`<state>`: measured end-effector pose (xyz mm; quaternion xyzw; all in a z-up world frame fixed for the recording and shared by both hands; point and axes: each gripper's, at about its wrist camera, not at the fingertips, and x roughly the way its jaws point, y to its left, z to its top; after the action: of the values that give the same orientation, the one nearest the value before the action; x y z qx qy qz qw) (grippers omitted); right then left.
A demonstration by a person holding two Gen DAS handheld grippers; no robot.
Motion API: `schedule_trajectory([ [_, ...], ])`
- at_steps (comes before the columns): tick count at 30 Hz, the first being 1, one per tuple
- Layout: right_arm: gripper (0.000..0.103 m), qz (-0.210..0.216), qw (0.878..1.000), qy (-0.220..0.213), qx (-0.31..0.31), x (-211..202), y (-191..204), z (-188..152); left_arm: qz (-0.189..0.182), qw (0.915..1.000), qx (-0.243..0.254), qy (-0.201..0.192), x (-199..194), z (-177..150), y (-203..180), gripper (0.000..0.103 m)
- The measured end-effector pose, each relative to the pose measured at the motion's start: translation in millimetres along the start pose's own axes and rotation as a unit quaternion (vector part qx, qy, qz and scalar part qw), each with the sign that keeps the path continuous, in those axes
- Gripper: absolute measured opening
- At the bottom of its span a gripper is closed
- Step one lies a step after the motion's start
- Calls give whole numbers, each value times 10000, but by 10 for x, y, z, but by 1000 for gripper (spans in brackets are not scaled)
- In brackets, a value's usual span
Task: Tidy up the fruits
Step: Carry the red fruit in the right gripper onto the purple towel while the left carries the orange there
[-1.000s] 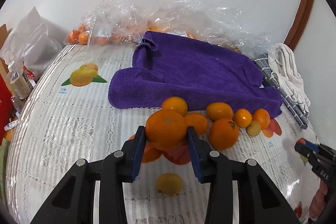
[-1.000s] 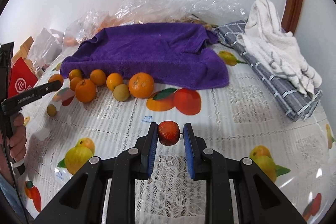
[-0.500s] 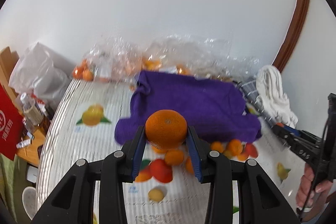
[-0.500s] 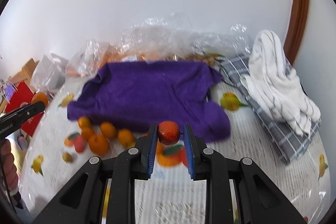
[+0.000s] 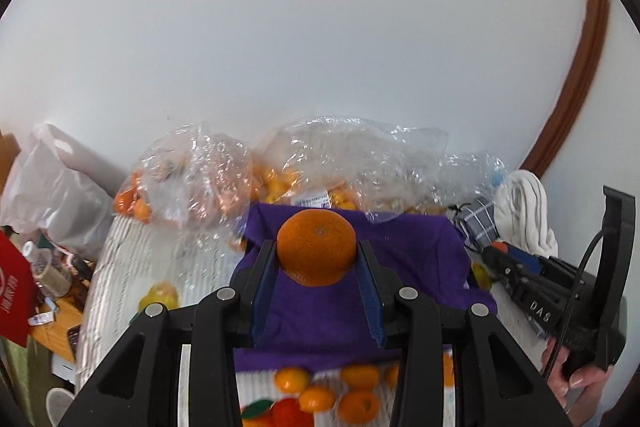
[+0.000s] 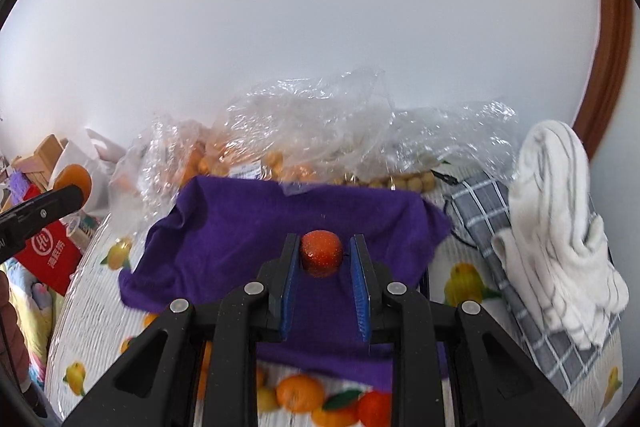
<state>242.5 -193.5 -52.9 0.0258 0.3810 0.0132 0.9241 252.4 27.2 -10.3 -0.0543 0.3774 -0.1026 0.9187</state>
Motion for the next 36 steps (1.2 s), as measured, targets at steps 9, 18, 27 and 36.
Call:
schedule_trajectory([
  [9, 25, -102, 9996, 258, -38, 598, -127, 166, 97, 9995, 200, 201, 653, -41, 46, 37],
  [18, 25, -148, 9979, 624, -73, 1013, -240, 80, 204, 9978, 146, 619, 1045, -105, 137, 37],
  [27, 25, -93, 9969, 773, -132, 1091, -356, 27, 292, 9956, 99, 889, 1256, -154, 150, 37],
  [36, 25, -14, 9913, 1194, -548, 1340, -237, -94, 449, 9915, 190, 1205, 1417, -243, 150, 37],
])
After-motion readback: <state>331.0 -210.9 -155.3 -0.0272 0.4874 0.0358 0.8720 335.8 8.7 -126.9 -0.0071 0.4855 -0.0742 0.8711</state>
